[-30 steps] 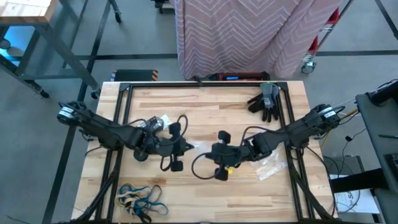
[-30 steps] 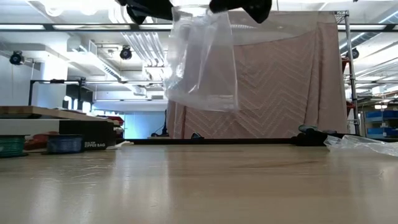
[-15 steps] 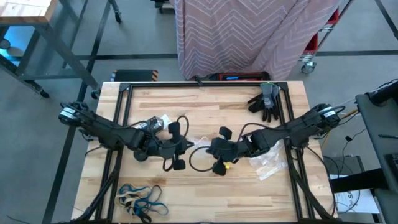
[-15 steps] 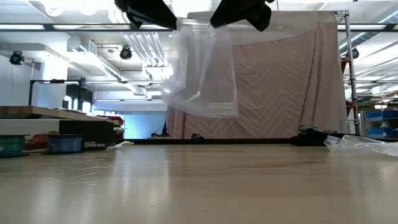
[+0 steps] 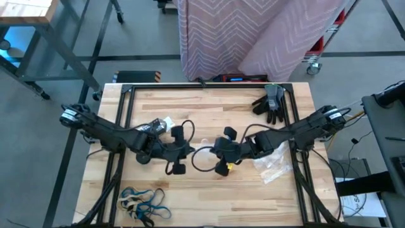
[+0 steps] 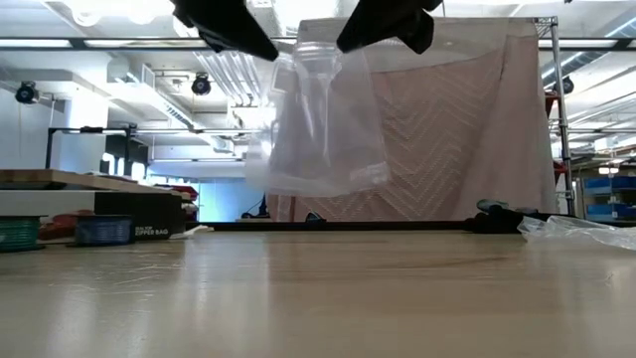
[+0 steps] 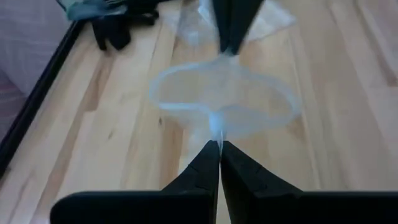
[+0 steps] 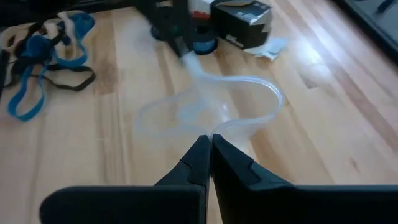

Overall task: Sort rubber bands
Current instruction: Open the transparent zip bag, then put the blue rubberband into the transparent zip bag

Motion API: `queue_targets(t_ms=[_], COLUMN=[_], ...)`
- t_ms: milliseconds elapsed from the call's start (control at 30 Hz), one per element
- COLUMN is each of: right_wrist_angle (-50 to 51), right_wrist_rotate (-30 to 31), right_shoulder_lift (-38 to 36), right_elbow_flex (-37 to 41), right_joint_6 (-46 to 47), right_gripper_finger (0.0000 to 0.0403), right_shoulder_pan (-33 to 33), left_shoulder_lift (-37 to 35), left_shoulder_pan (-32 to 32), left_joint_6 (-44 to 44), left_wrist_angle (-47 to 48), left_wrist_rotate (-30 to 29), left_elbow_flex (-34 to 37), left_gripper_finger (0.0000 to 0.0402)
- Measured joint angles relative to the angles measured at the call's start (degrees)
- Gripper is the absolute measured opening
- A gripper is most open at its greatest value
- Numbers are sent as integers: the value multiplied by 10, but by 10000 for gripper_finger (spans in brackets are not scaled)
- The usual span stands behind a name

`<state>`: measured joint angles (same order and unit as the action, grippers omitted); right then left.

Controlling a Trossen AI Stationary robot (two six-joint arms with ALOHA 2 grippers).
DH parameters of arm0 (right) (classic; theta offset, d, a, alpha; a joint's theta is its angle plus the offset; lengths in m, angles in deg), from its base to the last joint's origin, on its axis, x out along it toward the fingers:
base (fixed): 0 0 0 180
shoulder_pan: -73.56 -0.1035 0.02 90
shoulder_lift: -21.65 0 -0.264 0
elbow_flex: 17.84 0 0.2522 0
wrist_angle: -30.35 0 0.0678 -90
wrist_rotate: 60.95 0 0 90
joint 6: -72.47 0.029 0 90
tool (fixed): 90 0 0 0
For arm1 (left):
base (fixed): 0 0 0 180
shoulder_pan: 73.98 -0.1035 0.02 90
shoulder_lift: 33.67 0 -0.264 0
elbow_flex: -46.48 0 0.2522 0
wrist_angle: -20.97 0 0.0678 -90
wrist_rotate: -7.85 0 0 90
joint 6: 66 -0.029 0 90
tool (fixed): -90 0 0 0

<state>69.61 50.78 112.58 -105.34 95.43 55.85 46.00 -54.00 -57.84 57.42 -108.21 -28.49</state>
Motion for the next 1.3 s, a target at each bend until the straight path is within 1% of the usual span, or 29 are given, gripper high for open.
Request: queue_targets(t_ms=[100, 267, 367, 500, 667, 967, 1067, 1200, 1300], right_wrist_angle=[2, 19, 18, 17, 18, 16, 17, 16, 9], right_wrist_rotate=[-13, -28, -33, -61, -78, -77, -76, -41, -6], right_shoulder_lift=[0, 0, 5, 21, 46, 44, 42, 40, 33], right_elbow_flex=[0, 0, 0, 0, 1, 1, 1, 1, 1], right_joint_6=[0, -2, -1, 0, 0, -1, -13, -32, -50], right_gripper_finger=[0, 0, 0, 0, 0, 0, 0, 0, 0], right_shoulder_pan=[-1, 0, 0, 0, -2, -2, -3, -10, -19], left_shoulder_lift=[-1, -9, -10, -11, -11, -30, -38, -54, -62], left_shoulder_pan=[0, 1, 1, 1, 2, 2, 3, 12, 28], left_joint_6=[4, 18, 25, 28, 37, 81, 105, 131, 152], left_wrist_angle=[25, 39, 45, 69, 96, 162, 193, 204, 212], left_wrist_rotate=[4, 75, 95, 126, 135, 137, 154, 189, 198], left_elbow_flex=[0, 0, 0, 0, 0, 0, -6, -10, -10], left_gripper_finger=[0, 7, 12, 22, 48, 125, 149, 173, 184])
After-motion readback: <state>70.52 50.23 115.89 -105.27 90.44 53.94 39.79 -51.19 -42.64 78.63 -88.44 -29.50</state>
